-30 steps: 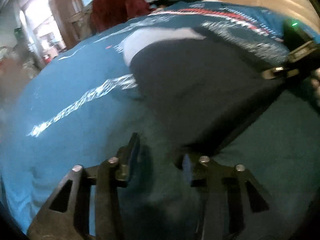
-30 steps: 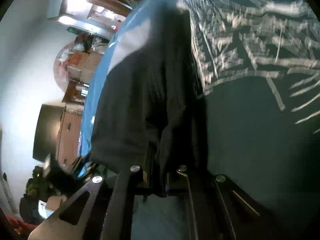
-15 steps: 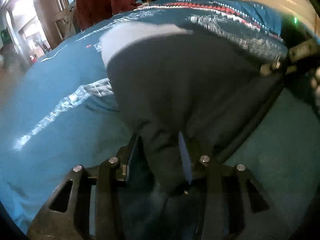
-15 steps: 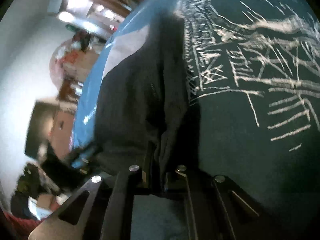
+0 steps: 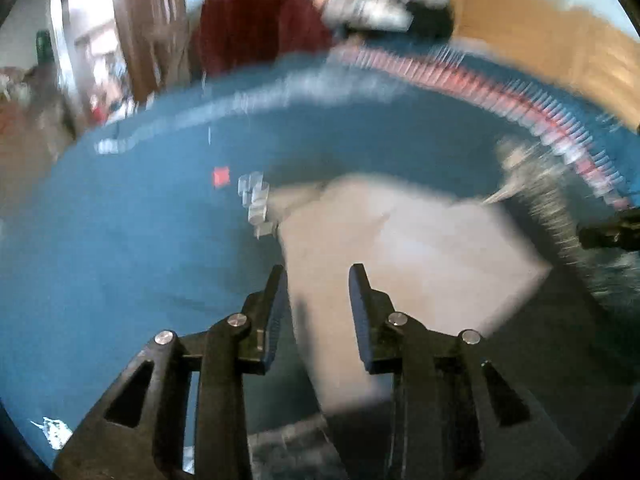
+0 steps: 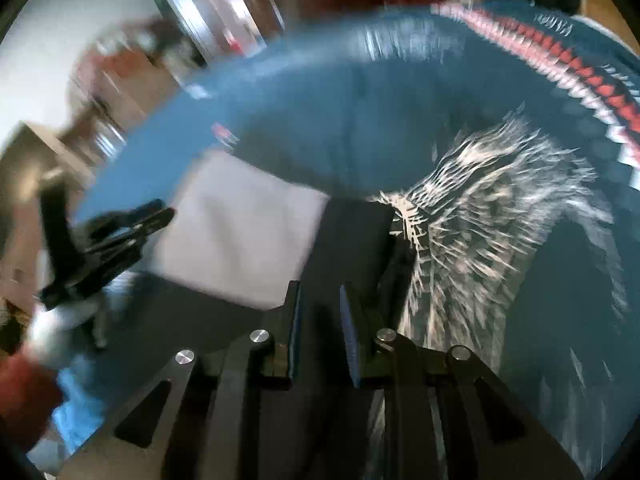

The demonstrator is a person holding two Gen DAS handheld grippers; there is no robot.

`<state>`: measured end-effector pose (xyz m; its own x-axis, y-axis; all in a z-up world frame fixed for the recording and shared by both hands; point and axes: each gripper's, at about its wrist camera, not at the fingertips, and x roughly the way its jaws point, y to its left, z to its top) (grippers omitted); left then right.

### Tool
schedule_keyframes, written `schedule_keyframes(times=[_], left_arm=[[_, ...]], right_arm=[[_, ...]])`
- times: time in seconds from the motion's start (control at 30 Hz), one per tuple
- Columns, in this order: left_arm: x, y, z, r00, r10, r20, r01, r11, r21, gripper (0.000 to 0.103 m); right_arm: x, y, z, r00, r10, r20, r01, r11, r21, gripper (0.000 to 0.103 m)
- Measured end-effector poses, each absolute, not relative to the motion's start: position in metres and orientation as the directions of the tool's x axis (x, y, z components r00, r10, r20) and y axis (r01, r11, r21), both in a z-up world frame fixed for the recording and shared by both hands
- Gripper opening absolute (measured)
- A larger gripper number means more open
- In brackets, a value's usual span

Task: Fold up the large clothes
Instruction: 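Lower the folded shirt onto the bedspread and open both grippers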

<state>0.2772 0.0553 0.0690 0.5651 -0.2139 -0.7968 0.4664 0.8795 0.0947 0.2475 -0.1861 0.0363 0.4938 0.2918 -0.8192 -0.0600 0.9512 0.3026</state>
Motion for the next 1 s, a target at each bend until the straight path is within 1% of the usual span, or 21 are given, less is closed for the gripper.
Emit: schedule_keyframes(times=[0.03,0.1,0.17,0.2,0.23,0.3,0.37,0.4,0.43,0.47,0.5,0.57,0.63,0.67,0.7,0.73,0.77,0.8,0.9,0.97,1.0], left_arm=[[0.275,0.052,0.058,0.550,-0.215,-0.807,0.467,0.881,0.083,0.039],[0.269,0.051,0.059,0.570,-0.207,-0.795,0.455,0.885,0.096,0.040],[0.257,0.054,0.071,0.576,-0.210,-0.790,0.452,0.887,0.094,0.039],[0.244,0.058,0.081,0.590,-0.219,-0.777,0.459,0.883,0.100,0.036],[0.232,0.063,0.092,0.605,-0.241,-0.759,0.468,0.879,0.094,0.035],[0.172,0.079,0.121,0.645,-0.330,-0.689,0.507,0.860,0.063,0.037],[0.114,0.095,0.132,0.635,-0.401,-0.660,0.549,0.835,0.021,0.037],[0.092,0.098,0.127,0.618,-0.418,-0.666,0.569,0.822,0.012,0.038],[0.072,0.099,0.114,0.586,-0.419,-0.693,0.594,0.804,0.017,0.040],[0.063,0.098,0.100,0.562,-0.396,-0.726,0.608,0.793,0.037,0.042],[0.051,0.096,0.073,0.528,-0.343,-0.777,0.614,0.787,0.070,0.043],[0.044,0.103,0.057,0.549,-0.337,-0.765,0.580,0.812,0.059,0.044],[0.042,0.106,0.076,0.557,-0.328,-0.763,0.550,0.834,0.043,0.044],[0.034,0.112,0.091,0.596,-0.330,-0.732,0.520,0.853,0.038,0.044],[0.033,0.117,0.101,0.633,-0.327,-0.702,0.494,0.868,0.041,0.045],[0.028,0.124,0.109,0.668,-0.308,-0.677,0.456,0.889,0.045,0.056],[0.029,0.134,0.110,0.685,-0.289,-0.668,0.418,0.908,0.036,0.066],[0.031,0.144,0.106,0.695,-0.265,-0.669,0.371,0.929,0.018,0.078],[0.043,0.156,0.076,0.684,-0.196,-0.703,0.293,0.956,0.019,0.077],[0.051,0.157,0.057,0.661,-0.196,-0.724,0.281,0.960,-0.003,0.083],[0.058,0.161,0.056,0.650,-0.205,-0.732,0.267,0.963,-0.032,0.093]], right_arm=[[0.262,-0.187,0.010,0.428,0.296,-0.854,-0.020,0.948,0.319,0.014],[0.261,-0.196,0.003,0.446,0.330,-0.832,0.011,0.927,0.375,0.013],[0.251,-0.196,0.013,0.453,0.313,-0.835,0.007,0.935,0.354,0.013],[0.243,-0.193,0.020,0.462,0.280,-0.841,0.004,0.948,0.317,0.015],[0.231,-0.190,0.030,0.481,0.253,-0.839,0.000,0.957,0.289,0.022],[0.179,-0.179,0.063,0.570,0.256,-0.780,-0.032,0.956,0.291,0.022],[0.126,-0.161,0.077,0.621,0.255,-0.741,-0.066,0.959,0.275,0.030],[0.095,-0.148,0.075,0.635,0.237,-0.736,-0.077,0.966,0.245,0.038],[0.077,-0.139,0.067,0.631,0.226,-0.742,-0.077,0.970,0.229,0.041],[0.058,-0.129,0.045,0.594,0.228,-0.772,-0.066,0.970,0.236,0.041],[0.052,-0.124,0.027,0.559,0.240,-0.794,-0.061,0.967,0.249,0.041],[0.043,-0.115,0.010,0.585,0.205,-0.785,-0.061,0.976,0.210,0.041],[0.040,-0.106,0.021,0.601,0.141,-0.787,-0.043,0.989,0.145,0.042],[0.034,-0.101,0.033,0.621,0.108,-0.776,-0.021,0.992,0.121,0.043],[0.027,-0.097,0.040,0.644,0.100,-0.759,-0.018,0.993,0.115,0.051],[0.017,-0.091,0.046,0.663,0.088,-0.743,-0.015,0.994,0.105,0.070],[0.003,-0.085,0.050,0.692,0.061,-0.720,0.005,0.996,0.090,0.080],[-0.005,-0.084,0.051,0.710,0.047,-0.702,0.020,0.996,0.087,0.094],[-0.003,-0.075,0.042,0.733,-0.031,-0.680,0.053,0.999,0.012,0.094],[0.009,-0.074,0.037,0.747,-0.063,-0.662,0.053,0.998,-0.035,0.096],[0.019,-0.077,0.031,0.732,-0.047,-0.680,0.048,0.999,-0.017,0.103]])
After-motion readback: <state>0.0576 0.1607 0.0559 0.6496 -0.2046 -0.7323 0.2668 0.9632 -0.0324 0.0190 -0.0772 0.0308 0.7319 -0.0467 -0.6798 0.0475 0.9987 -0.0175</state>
